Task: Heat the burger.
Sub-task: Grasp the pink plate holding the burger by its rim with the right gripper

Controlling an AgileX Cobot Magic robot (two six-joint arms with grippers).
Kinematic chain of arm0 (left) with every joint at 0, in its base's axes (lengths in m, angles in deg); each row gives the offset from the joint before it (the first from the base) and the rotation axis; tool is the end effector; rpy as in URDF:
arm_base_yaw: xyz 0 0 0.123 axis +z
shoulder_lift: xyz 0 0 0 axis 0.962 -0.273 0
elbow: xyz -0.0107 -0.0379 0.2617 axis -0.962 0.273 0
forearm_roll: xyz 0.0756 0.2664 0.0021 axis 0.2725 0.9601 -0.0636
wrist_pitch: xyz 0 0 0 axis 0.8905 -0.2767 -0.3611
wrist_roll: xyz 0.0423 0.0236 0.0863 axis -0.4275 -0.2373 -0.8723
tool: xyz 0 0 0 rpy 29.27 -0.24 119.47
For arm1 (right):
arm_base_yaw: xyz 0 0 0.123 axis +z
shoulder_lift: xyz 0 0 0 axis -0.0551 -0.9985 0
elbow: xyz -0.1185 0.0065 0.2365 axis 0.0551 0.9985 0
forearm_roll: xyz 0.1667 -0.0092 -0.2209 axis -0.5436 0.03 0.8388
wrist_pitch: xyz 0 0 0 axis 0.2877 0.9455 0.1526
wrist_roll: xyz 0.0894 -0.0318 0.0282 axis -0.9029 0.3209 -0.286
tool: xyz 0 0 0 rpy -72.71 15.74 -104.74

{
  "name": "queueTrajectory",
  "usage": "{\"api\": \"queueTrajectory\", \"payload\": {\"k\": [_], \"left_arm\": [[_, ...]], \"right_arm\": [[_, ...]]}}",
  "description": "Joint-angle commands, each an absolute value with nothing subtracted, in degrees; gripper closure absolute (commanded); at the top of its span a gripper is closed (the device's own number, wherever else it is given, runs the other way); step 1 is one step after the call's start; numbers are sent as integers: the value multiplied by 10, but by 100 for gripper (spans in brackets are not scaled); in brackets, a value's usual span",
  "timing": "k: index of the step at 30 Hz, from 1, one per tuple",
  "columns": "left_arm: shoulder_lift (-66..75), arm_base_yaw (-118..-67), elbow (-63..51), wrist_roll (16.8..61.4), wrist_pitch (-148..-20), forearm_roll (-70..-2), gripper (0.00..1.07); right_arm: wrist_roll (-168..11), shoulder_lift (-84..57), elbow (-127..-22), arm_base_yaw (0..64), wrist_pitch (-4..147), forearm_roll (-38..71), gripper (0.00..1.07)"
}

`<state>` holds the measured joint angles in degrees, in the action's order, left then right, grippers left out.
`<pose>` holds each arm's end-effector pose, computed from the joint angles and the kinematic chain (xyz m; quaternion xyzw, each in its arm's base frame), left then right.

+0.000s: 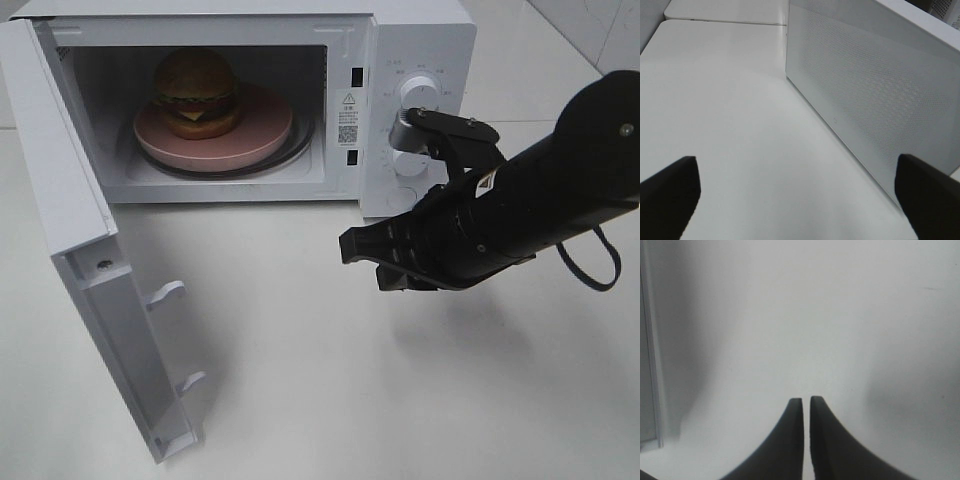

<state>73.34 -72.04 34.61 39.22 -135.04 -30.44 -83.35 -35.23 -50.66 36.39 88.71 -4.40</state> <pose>0.0409 -0.0125 0.2915 0.0164 0.8486 -0.0538 0.5261 0.2600 0.1803 0.1357 -0.1161 0.9446 0.1739 0.2529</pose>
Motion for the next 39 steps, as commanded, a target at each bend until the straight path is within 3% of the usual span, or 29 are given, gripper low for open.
{"api": "queueTrajectory", "payload": {"k": [1, 8, 15, 19, 31, 38, 39], "left_arm": [[736, -719, 348, 393, -1345, -308, 9], [736, -719, 348, 393, -1345, -308, 9], [736, -719, 348, 393, -1345, -308, 9], [736, -719, 348, 393, -1345, -308, 9], [736, -719, 348, 393, -1345, -308, 9], [736, -719, 348, 393, -1345, -308, 9], [736, -719, 348, 393, -1345, -308, 9]], "right_arm": [[-808, -344, -527, 360, 943, 0, 103], [-721, -344, -602, 360, 1074, 116, 103], [-530, -344, -651, 360, 1149, 127, 102], [-376, -344, -667, 360, 1163, 128, 101], [-152, -344, -667, 360, 1154, 200, 98], [-138, -344, -667, 369, 1111, 271, 86], [-142, -344, -667, 382, 1105, 301, 80]]}}
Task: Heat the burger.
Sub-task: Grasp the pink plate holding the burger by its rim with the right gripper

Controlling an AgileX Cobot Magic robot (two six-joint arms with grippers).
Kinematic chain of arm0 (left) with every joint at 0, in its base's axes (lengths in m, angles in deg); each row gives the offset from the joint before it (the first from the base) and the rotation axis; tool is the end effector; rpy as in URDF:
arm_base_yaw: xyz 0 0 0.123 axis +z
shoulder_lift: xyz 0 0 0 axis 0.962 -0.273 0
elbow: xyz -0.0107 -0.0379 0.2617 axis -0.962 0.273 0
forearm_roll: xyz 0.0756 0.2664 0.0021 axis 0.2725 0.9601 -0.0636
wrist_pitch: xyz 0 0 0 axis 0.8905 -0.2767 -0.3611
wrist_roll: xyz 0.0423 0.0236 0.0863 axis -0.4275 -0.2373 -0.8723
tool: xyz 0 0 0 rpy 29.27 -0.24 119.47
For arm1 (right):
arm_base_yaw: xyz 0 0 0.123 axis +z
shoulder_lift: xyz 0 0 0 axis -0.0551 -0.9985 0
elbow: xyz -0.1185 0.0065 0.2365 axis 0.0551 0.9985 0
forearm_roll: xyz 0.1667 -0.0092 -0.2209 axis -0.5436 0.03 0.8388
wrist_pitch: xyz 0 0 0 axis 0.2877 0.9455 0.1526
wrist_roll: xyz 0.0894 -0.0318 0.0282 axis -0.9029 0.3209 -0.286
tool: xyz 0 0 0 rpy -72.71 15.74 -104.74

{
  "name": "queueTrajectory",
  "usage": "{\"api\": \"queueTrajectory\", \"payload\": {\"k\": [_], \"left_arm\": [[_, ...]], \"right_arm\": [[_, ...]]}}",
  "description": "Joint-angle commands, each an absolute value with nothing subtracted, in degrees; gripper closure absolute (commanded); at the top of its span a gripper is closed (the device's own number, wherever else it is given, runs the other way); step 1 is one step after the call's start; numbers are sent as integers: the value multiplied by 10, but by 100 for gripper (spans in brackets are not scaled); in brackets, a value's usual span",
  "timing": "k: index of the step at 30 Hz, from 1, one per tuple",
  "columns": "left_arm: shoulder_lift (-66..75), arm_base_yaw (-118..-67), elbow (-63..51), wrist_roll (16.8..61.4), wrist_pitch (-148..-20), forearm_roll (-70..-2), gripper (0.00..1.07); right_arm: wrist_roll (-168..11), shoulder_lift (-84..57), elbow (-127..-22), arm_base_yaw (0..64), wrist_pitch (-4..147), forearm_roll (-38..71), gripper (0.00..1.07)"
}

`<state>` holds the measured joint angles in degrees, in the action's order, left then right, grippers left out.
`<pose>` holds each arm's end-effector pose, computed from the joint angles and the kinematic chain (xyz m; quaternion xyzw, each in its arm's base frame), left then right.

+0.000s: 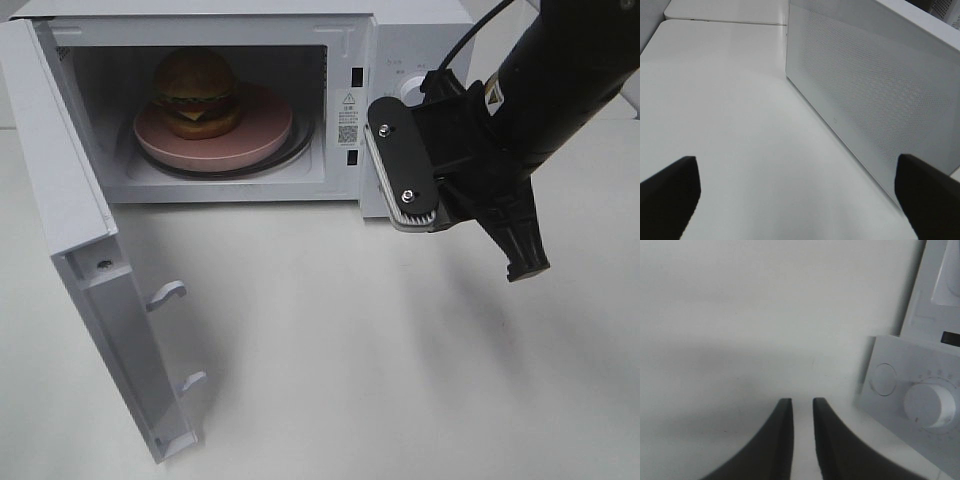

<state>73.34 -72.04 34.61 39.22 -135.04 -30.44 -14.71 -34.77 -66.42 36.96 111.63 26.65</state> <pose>0.0409 -0.0125 0.2915 0.0164 0.8486 -0.0538 0.5261 0.2902 0.1814 0.1979 -0.7862 0.5651 -0.1375 0.2090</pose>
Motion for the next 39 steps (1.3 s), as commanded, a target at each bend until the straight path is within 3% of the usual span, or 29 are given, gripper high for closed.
{"api": "queueTrajectory", "payload": {"k": [1, 2, 5, 7, 8, 10, 13, 15, 30, 39], "left_arm": [[736, -719, 348, 393, -1345, -308, 9], [736, -719, 348, 393, -1345, -308, 9], [736, -719, 348, 393, -1345, -308, 9], [736, -719, 348, 393, -1345, -308, 9], [736, -719, 348, 393, -1345, -308, 9], [736, -719, 348, 393, -1345, -308, 9], [736, -719, 348, 393, -1345, -308, 9], [736, -719, 348, 393, -1345, -308, 9], [736, -719, 348, 393, -1345, -308, 9], [736, -719, 348, 393, -1345, -308, 9]], "right_arm": [[-142, -344, -667, 382, 1105, 301, 80], [-152, -344, -667, 390, 1089, 318, 72], [-156, -344, -667, 395, 1078, 320, 69], [-167, -344, -667, 408, 1034, 323, 51], [-167, -344, -667, 408, 1034, 323, 51], [-173, -344, -667, 417, 1013, 324, 36], [-182, -348, -667, 420, 1001, 331, 30], [-209, -359, -667, 420, 987, 334, 19], [-241, -427, -668, 427, 908, 350, 21], [-258, -493, -743, 427, 902, 350, 22]]}}
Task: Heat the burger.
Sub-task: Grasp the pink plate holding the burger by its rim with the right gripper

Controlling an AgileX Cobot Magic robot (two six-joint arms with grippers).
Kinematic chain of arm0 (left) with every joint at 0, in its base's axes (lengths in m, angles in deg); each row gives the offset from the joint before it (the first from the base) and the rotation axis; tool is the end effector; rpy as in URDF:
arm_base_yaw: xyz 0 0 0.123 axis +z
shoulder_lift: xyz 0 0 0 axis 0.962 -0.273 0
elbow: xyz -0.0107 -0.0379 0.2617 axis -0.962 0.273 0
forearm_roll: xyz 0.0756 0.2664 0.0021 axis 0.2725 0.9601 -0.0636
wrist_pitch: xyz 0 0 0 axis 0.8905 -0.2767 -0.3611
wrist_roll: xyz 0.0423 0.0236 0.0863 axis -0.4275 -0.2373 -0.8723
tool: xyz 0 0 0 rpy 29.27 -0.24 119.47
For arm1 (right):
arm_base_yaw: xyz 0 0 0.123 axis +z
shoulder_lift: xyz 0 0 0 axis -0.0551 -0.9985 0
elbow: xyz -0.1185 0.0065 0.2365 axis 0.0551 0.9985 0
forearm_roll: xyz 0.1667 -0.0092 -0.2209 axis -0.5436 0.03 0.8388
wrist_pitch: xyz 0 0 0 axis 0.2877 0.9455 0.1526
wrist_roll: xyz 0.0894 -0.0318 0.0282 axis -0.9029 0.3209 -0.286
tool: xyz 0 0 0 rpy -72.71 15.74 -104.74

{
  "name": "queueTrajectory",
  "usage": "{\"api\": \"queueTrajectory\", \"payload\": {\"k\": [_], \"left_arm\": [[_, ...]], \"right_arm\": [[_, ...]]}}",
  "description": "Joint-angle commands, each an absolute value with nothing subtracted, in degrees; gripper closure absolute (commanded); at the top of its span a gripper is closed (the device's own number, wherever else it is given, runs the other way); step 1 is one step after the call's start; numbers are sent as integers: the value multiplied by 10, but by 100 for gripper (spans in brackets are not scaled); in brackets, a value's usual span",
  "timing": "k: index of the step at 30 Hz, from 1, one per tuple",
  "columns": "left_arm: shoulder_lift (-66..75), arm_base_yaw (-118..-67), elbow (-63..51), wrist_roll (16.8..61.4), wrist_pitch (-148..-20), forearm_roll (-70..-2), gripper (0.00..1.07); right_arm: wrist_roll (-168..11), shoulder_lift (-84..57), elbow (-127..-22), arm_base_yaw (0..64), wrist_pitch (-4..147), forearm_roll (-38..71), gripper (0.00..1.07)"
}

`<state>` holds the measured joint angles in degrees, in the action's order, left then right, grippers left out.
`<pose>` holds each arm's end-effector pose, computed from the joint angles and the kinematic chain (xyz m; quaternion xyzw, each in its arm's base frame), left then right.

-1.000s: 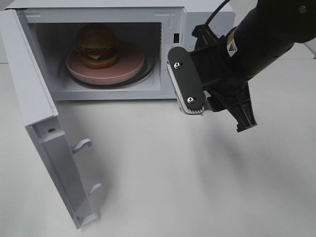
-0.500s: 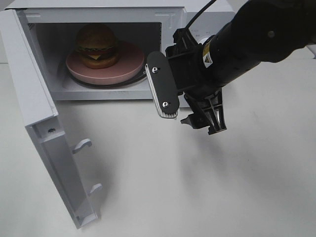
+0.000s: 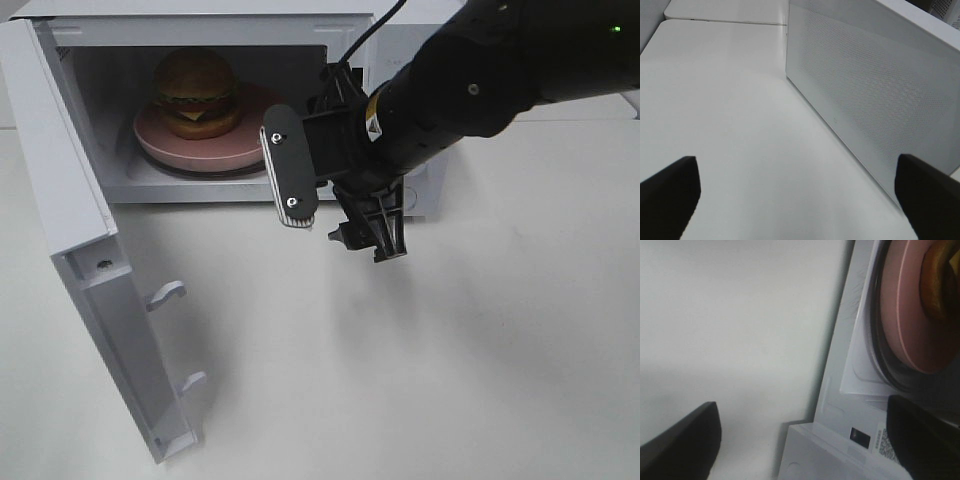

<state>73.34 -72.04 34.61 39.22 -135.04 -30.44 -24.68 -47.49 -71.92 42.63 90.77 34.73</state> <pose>0.0409 -0.0125 0.2915 0.0164 0.8486 -0.0538 0.5261 0.3173 0.2500 0.1652 -0.7787 0.5117 -0.1509 0.3301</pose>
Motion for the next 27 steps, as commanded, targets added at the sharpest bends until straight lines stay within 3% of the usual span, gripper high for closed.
{"api": "queueTrajectory", "payload": {"k": [1, 27], "left_arm": [[736, -719, 348, 393, -1345, -308, 9], [736, -719, 348, 393, -1345, -308, 9]], "right_arm": [[-258, -502, -751, 427, 901, 350, 22], [-264, -666, -964, 427, 909, 350, 25]]}}
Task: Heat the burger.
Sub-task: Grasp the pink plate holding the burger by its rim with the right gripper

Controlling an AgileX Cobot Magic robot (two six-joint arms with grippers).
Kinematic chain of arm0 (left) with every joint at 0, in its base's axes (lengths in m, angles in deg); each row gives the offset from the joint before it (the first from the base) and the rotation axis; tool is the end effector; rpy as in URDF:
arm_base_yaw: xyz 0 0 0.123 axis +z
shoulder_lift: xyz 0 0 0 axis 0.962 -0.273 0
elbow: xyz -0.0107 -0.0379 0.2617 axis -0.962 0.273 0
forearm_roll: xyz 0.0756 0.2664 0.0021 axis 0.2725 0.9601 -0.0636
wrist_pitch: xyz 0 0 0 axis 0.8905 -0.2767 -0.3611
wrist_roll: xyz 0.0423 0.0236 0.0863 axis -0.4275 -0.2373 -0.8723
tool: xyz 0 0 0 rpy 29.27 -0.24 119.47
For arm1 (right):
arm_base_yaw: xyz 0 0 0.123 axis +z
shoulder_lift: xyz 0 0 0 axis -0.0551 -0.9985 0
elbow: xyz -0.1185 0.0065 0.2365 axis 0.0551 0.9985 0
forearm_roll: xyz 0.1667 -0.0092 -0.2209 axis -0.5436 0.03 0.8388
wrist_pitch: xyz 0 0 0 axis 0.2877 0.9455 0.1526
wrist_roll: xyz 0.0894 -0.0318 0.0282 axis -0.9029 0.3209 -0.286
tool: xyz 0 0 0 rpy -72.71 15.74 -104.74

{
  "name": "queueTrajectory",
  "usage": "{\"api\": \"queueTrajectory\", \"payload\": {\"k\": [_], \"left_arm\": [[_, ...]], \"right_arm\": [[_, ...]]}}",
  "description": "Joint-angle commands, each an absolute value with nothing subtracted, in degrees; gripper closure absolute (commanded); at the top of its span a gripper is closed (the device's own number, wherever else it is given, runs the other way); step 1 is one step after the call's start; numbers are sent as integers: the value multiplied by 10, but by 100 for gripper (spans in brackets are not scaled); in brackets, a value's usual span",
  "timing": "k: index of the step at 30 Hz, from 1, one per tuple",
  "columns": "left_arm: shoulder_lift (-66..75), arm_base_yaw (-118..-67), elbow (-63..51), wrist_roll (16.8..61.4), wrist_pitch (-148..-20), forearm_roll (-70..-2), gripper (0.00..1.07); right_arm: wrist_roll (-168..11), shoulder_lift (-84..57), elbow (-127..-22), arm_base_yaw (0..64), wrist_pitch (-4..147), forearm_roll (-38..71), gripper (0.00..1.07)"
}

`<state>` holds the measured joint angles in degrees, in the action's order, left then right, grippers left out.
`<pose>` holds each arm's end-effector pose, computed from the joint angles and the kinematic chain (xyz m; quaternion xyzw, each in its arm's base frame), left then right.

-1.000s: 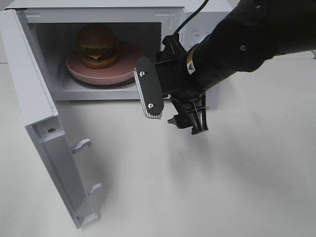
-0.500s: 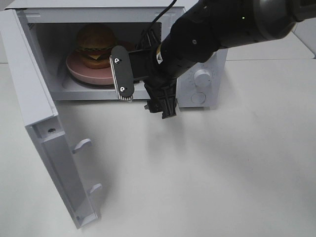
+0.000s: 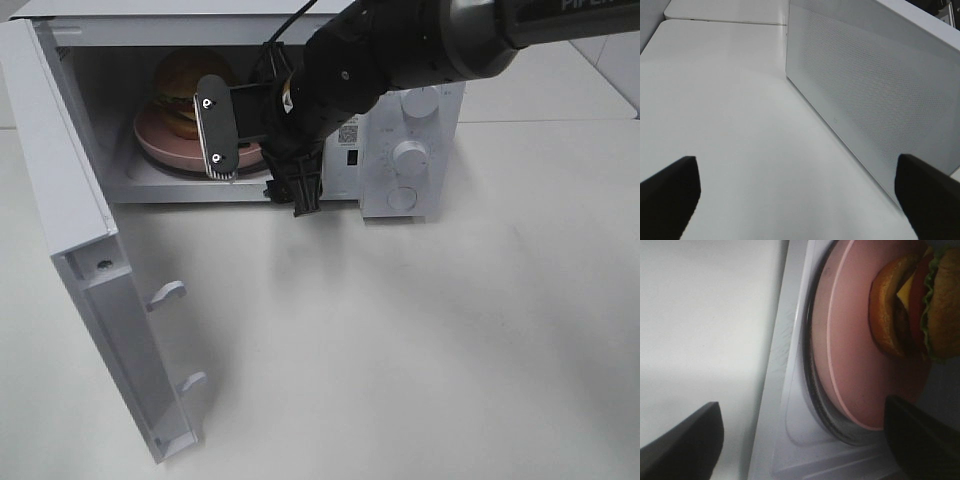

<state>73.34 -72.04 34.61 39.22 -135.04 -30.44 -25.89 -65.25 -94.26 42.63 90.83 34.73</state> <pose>0.0409 -0.0125 0.2915 0.0164 0.8486 -0.0538 0.5261 0.3839 0.3048 0.1501 -0.7598 0.5132 -0.1580 0.3666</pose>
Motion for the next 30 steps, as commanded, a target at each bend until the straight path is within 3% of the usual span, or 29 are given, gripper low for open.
{"api": "queueTrajectory", "payload": {"k": [1, 30], "left_arm": [[736, -719, 348, 393, -1345, -308, 9], [736, -719, 348, 393, -1345, -308, 9]], "right_arm": [[-264, -671, -972, 427, 911, 350, 25], [-273, -815, -1155, 445, 940, 331, 30]]}}
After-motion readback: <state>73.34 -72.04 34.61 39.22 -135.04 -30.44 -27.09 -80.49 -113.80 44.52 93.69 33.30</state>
